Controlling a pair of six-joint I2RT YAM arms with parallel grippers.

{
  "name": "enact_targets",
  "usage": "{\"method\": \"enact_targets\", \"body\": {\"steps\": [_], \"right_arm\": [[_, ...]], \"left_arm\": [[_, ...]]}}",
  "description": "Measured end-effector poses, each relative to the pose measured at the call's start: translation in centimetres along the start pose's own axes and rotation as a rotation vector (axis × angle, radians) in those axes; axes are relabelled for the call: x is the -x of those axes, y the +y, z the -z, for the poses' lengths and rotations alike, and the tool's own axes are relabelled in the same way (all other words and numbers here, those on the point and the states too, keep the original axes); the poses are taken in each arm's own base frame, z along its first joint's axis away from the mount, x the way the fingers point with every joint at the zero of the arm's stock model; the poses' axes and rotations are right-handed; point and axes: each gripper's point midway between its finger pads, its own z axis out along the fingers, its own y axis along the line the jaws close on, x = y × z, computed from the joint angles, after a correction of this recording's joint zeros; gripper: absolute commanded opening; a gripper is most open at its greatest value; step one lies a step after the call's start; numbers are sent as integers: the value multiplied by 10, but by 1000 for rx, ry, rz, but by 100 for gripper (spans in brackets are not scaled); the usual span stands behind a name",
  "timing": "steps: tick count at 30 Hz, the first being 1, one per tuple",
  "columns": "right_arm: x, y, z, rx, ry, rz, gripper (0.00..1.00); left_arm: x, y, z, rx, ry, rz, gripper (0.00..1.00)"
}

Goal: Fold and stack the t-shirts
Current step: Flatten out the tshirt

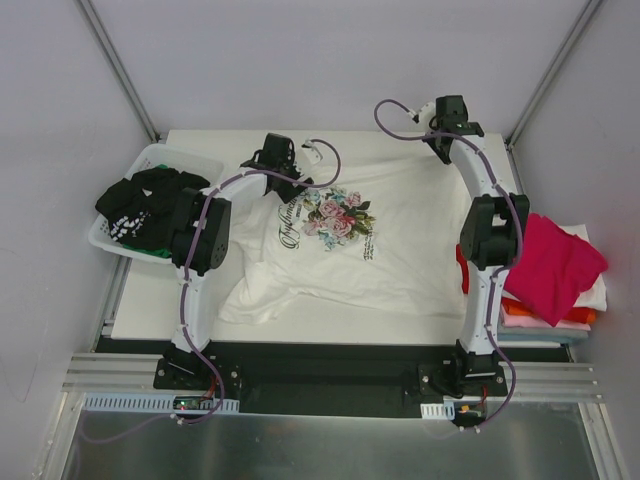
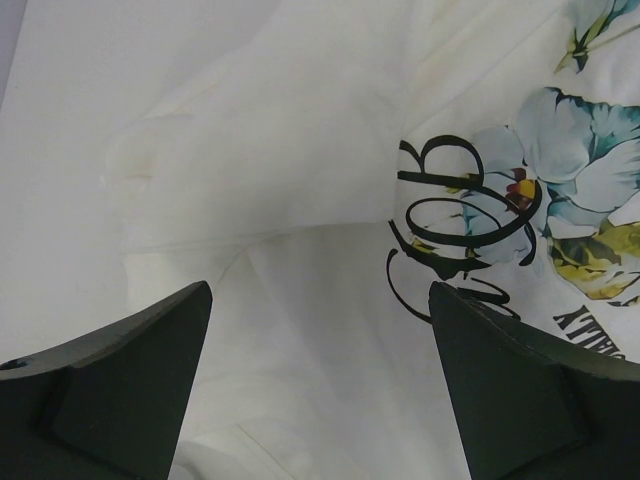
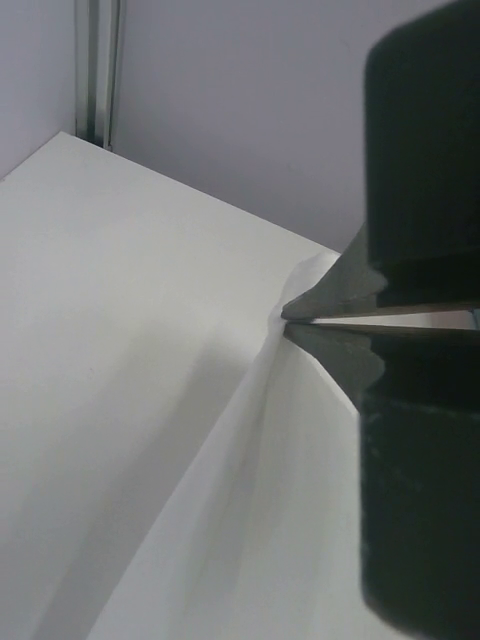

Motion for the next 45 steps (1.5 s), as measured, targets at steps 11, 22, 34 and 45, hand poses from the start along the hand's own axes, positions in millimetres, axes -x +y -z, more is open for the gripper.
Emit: {"method": "enact_targets", "body": {"steps": [11,22,34,45], "right_arm": [[-4,4,-12,-27,29,24,60],[-44,44,-30,44,132,68,56],[-46,38,-13,31,120,55,52],[-59,46,-5,48,140,51,49]], "left_arm": [[-1,-1,-1,0,1,-1,91],[23,10,3,29,-51,-14,89],[28,-4,-10,3,-56,-32,86],[23,-4,-35,5,-41,-59,45]]}}
